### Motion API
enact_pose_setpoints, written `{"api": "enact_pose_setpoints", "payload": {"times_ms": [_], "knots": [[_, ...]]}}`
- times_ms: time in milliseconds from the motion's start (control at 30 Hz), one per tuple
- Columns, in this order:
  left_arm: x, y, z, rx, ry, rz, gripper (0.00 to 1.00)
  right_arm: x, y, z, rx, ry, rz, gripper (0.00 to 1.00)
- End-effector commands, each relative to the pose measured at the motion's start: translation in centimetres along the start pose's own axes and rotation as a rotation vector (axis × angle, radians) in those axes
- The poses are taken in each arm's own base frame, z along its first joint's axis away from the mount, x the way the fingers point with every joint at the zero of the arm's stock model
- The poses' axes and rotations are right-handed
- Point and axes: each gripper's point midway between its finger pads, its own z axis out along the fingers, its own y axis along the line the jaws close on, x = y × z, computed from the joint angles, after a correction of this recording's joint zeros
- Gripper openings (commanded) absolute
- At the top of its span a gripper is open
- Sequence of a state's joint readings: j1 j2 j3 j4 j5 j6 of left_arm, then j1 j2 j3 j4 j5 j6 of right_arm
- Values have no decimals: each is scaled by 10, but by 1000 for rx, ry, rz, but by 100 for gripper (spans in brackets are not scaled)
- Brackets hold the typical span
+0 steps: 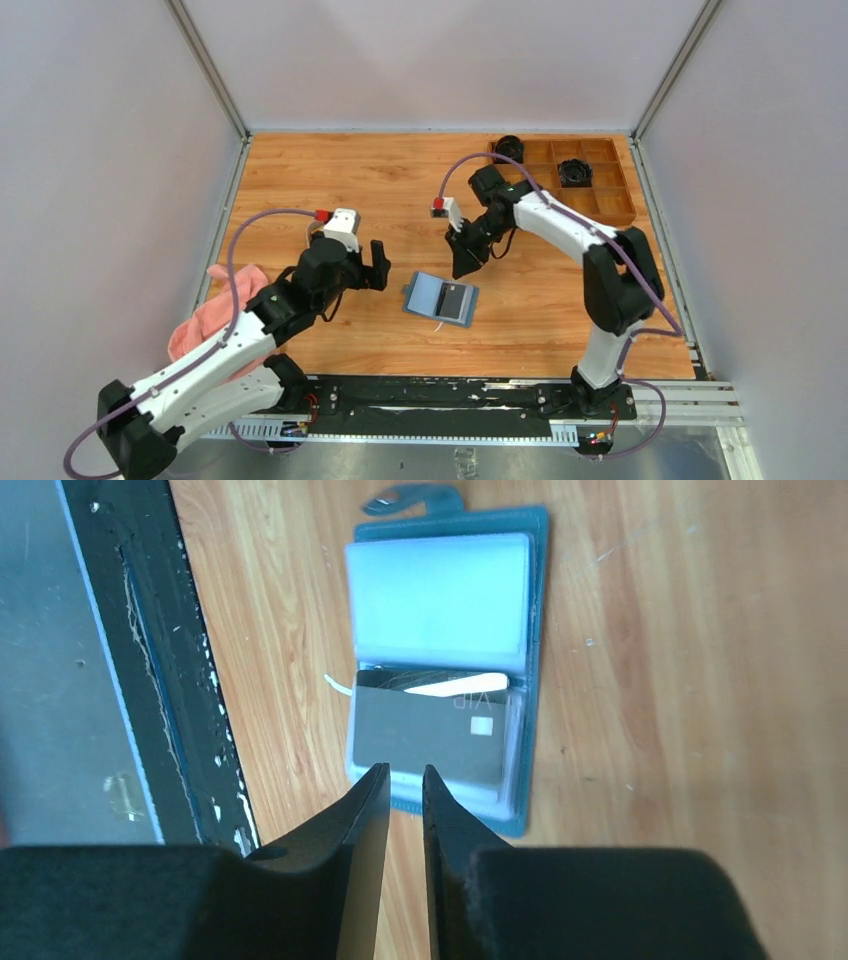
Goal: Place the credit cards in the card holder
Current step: Pick up the credit card from the storage box.
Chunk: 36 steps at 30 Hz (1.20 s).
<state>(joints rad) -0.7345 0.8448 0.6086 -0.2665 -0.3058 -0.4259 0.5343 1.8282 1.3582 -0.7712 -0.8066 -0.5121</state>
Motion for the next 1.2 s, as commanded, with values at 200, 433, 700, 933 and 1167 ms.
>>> {"api": "enact_pose_setpoints", "payload": {"times_ms": [200,433,700,933,1167], "knots": [[-86,40,-57,-201,-98,261,100,-49,57,-95,192,-167,-414,60],[-86,61,-40,-219,26,145,100,-21,75,-66,-19,-161,-377,66],[-45,64,-5,-231,30,-297,99,-9,55,-77,38,-187,-314,66],[-27,88,-4,-354,28,-392,95,-2,37,-97,66,-274,-232,65],[-28,95,-1,-401,38,-443,90,0,34,-98,74,-274,-225,65]]}}
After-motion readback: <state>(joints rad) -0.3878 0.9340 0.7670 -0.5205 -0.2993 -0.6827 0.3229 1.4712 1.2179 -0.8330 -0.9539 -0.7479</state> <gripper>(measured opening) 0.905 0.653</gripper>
